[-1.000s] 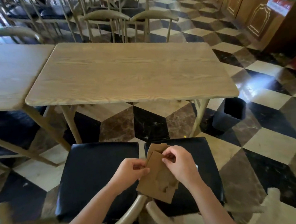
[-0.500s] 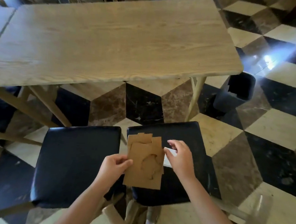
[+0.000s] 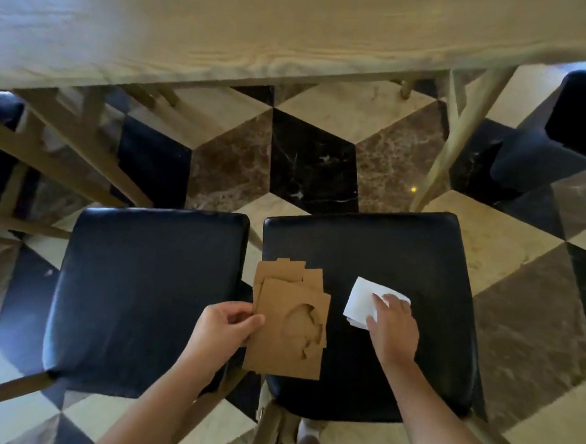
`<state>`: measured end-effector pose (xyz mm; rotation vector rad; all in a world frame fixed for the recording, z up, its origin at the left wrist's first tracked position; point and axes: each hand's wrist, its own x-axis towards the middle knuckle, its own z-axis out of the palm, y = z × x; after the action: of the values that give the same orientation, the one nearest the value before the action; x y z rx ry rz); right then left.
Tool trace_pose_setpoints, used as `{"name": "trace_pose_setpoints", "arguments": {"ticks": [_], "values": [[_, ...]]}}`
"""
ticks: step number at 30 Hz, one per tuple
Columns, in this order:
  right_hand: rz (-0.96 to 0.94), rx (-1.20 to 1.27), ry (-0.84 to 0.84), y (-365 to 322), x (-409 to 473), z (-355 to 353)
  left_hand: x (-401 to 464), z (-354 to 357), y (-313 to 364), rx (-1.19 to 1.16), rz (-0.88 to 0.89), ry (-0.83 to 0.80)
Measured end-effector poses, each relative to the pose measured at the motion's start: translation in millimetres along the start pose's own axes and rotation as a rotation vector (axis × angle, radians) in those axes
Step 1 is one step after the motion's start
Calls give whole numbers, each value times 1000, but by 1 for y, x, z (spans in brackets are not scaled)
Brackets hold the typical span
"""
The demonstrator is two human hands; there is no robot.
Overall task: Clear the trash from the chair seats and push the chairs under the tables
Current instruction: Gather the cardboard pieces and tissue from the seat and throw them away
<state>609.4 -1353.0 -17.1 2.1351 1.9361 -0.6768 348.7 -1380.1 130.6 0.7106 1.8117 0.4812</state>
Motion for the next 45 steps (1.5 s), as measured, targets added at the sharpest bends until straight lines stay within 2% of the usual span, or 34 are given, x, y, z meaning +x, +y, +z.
{"name": "trace_pose_setpoints", "arguments": {"ticks": [5,13,20,29,33,37,45], "values": [[-28,-75,0,4,7,23,9,2,-13,7,-32,-22],[-21,52,28,-7,-1,16,9,2,-12,-17,13,-50],[-61,136,191,-18,-52,-62,-31,-7,13,-56,63,-63],[7,282,449,-13,-185,-186,-116,-15,52,7,135,-161],[129,334,532,10,-243,-215,-156,13,73,81,203,-272],[168,353,596,43,-295,-233,-195,57,89,140,309,-346],[279,388,582,158,-356,-245,-267,177,104,220,393,-427]]}}
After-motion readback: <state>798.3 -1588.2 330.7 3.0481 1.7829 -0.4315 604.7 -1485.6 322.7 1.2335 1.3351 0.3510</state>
